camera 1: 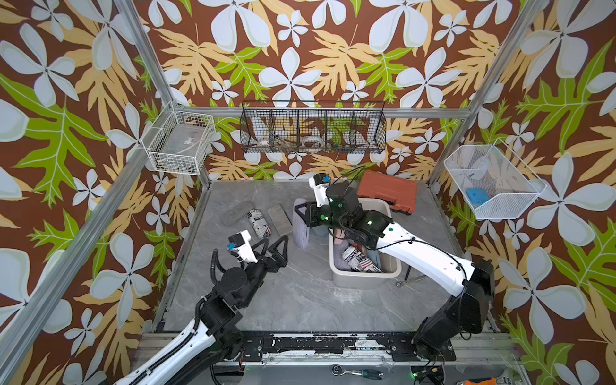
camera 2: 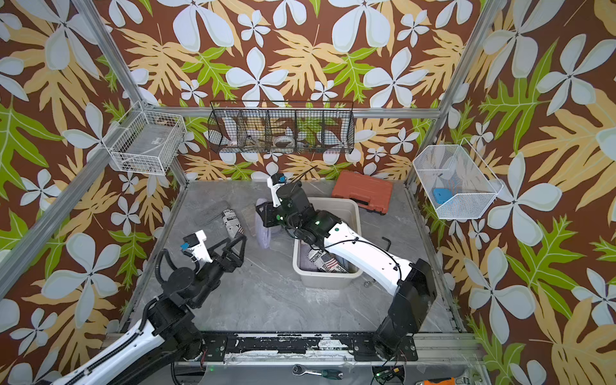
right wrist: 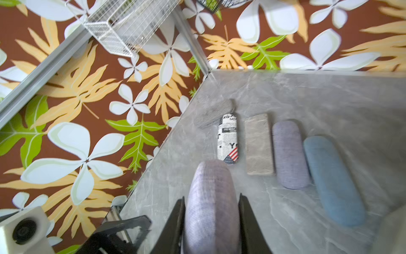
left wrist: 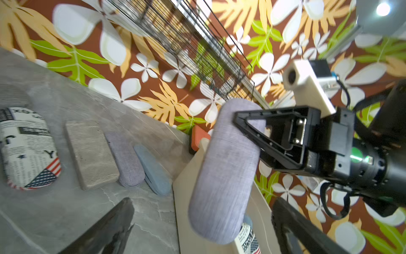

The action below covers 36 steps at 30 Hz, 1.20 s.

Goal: Put the glasses cases into the storage boxes
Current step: Pick up the glasses case, then place the glasses case in the storage box.

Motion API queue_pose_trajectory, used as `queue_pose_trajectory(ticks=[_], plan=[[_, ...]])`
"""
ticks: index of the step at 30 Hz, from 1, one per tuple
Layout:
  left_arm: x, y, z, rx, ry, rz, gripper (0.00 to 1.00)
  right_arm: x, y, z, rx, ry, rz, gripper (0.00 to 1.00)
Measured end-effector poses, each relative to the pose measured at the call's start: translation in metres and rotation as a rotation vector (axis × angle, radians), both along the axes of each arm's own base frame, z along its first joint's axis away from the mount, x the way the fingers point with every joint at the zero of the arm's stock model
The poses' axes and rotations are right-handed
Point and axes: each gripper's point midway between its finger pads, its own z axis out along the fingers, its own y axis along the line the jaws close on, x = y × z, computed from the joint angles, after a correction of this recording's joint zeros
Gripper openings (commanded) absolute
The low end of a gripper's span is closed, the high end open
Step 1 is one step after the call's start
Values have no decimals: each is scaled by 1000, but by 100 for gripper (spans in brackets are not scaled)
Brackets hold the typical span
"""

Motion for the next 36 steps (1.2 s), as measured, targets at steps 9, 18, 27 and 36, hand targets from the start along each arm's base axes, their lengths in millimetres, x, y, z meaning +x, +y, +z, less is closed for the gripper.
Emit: queue_pose_trajectory(ticks=[9, 18, 27, 36], plan=[[-1, 30, -77, -15, 172, 152, 100, 36, -153, -15, -201, 26, -334, 23], [12, 11, -103, 2, 269, 121, 100, 34, -184, -66, -277, 149, -345, 23], [15, -7, -104, -6, 312, 56, 98, 48, -171, -110, -304, 248, -276, 30], [12, -8, -98, -59, 316, 43, 100, 63, -164, -148, -290, 322, -237, 63]])
